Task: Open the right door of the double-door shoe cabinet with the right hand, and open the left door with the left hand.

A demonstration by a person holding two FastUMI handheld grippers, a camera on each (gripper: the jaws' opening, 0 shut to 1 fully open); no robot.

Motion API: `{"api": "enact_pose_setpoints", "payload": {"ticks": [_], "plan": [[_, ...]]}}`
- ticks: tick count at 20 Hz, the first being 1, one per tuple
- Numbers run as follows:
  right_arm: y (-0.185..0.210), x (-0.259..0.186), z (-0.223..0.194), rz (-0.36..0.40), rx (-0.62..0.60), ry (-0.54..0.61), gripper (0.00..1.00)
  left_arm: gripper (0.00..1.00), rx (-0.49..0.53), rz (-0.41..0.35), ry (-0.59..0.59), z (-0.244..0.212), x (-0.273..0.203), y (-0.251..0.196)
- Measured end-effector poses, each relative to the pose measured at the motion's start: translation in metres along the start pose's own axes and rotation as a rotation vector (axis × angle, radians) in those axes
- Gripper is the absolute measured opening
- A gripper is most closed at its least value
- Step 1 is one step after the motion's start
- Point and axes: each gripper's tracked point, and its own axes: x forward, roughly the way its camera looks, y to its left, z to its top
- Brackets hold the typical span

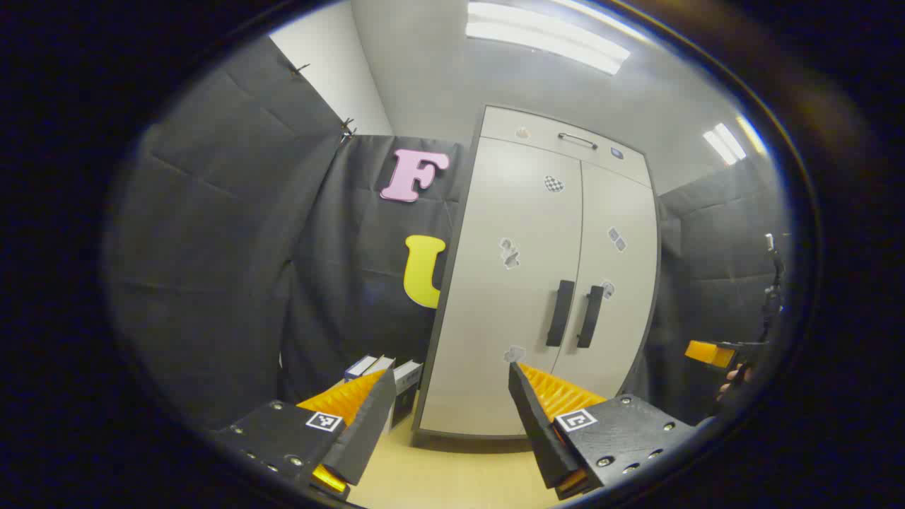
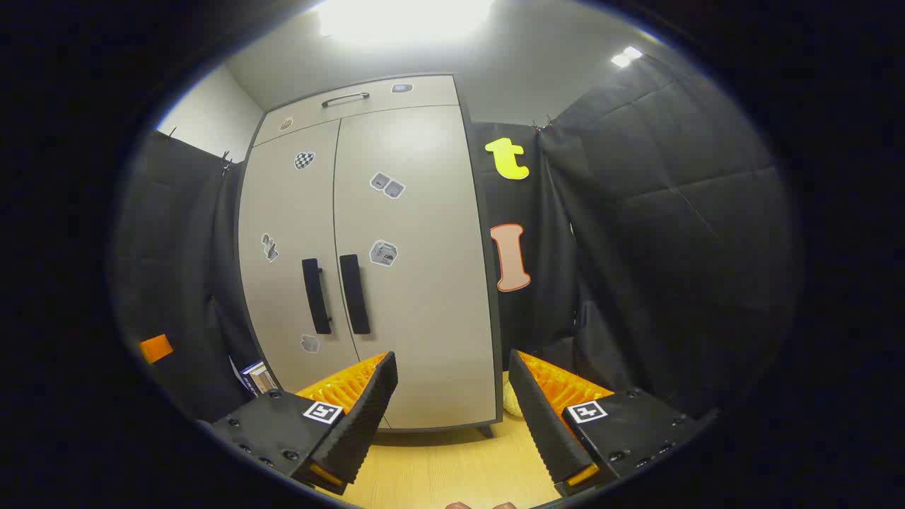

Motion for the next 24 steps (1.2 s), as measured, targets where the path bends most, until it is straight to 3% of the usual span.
{"api": "enact_pose_setpoints", "payload": {"ticks": [8,16,22,24], "plan": [[0.016,-0.007,-0.005,0.035,-0.008,0.046,0.99,0.93,-0.125,-0.033,-0.008,-0.006,-0.016,0.002],[0.041,0.011,0.011,0.103,-0.010,0.060,0.99,0.89,-0.115,0.001,0.014,-0.018,-0.034,0.015],[0.067,0.047,0.026,0.155,0.065,0.051,0.99,0.90,-0.112,-0.009,0.052,-0.039,-0.036,0.006],[0.078,0.062,0.033,0.170,0.083,0.055,0.92,0.90,-0.119,-0.013,0.070,-0.048,-0.035,0.000]]}}
